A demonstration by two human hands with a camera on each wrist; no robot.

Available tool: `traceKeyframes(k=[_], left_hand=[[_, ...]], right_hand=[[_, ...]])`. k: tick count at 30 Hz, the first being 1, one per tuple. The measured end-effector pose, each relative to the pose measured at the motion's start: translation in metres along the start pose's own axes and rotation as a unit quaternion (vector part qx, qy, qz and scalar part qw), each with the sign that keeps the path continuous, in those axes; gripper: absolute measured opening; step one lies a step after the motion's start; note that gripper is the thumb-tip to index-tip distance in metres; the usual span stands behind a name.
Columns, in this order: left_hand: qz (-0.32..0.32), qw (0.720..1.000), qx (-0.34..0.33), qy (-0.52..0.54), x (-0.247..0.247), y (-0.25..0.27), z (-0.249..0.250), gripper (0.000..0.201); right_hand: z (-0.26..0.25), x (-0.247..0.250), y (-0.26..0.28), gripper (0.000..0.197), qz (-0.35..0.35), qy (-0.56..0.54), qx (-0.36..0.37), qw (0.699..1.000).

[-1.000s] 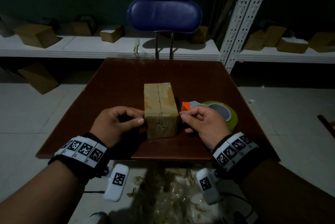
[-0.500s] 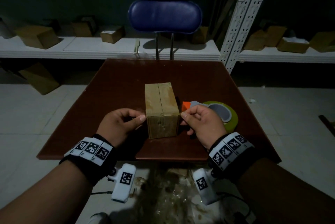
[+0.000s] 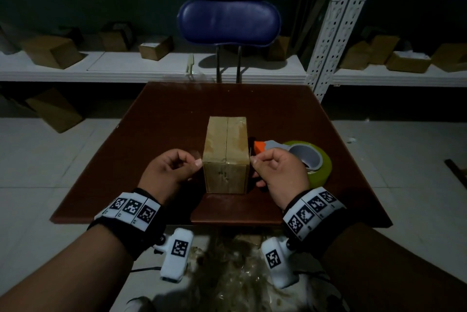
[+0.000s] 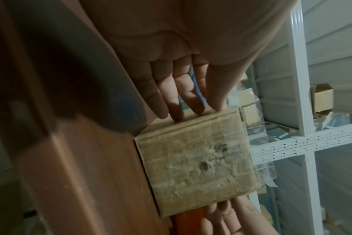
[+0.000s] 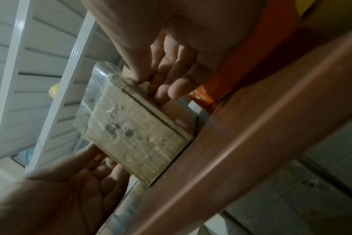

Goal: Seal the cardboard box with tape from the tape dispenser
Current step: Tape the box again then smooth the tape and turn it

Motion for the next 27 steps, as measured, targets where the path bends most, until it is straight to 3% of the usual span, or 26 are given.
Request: traceKeyframes(k=[5,11,15,18,22,27], left_hand=[[-0.002,0.998,0.037,0.041,0.000,-0.003,-0.006,0.028],[0.020,0.998,0.052,0.029,-0.002,-0.003,-0.010,0.023],[0.056,0.997,0.060,-0.008,-0.016,0.006,-0.006,0.027],[0.069,0.992,0.050,-0.088,-0.024,0.011,0.006,0.039],[0.058,0.988,0.032,-0.140,-0.025,0.005,0.002,0.039],[0.075,0.991,0.010,-0.109,-0.027,0.005,0.000,0.037]], right_hand=[[0.003,-0.009,0.001,0.017,-0.004,-0.022,-0.015,1.000],[0.004,-0.017,0.004,0.026,-0.029,-0.115,-0.059,0.991],[-0.002,-0.022,0.014,0.020,-0.061,-0.123,-0.054,0.989],[-0.002,-0.025,0.013,0.023,-0.048,-0.115,-0.045,0.991],[-0.002,-0.031,0.006,0.023,-0.014,-0.101,-0.048,0.994],[0.000,-0.035,0.001,0.025,0.002,-0.093,-0.054,0.994]])
Point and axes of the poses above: each hand's wrist, its own y-axis away from the middle knuckle, its own x-axis out of the back of the hand, z = x × y, the point moved 3 cm from there along -y, towards the middle knuckle, and after that the axes turned 10 degrees about y, right-handed, at the moved point
